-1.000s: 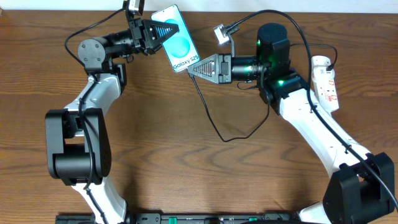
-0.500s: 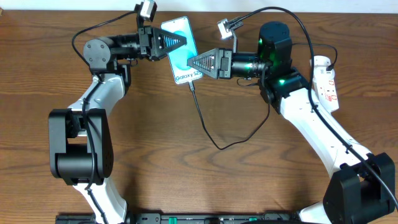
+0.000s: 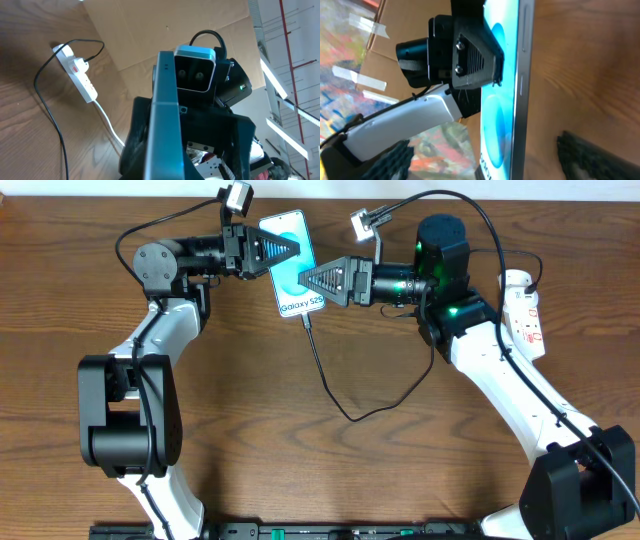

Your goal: Plug charger to phone and switch on socket

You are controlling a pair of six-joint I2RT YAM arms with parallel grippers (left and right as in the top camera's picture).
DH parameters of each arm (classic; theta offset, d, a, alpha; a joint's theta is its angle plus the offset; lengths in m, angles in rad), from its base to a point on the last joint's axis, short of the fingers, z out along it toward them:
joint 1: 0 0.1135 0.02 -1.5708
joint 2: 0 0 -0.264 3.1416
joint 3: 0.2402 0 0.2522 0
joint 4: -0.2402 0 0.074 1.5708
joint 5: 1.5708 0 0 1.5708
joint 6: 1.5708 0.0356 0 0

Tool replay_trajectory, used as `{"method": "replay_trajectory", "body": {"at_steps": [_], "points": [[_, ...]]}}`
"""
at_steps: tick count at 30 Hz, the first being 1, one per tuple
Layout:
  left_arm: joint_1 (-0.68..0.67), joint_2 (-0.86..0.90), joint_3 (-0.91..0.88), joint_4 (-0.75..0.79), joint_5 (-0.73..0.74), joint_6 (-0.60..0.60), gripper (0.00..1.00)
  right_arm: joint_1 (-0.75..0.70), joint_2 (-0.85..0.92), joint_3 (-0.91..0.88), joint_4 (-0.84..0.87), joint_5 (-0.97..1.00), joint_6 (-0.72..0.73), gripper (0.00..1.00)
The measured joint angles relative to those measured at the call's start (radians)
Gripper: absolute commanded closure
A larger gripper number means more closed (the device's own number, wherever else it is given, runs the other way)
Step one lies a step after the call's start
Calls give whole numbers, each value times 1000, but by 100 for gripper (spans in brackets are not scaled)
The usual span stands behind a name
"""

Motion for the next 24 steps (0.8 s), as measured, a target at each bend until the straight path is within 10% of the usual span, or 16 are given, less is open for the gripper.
{"method": "replay_trajectory", "body": {"at_steps": [24], "points": [[91,0,0,-2,34,3,93,-145,0,1,-139,7,-72,1]]}}
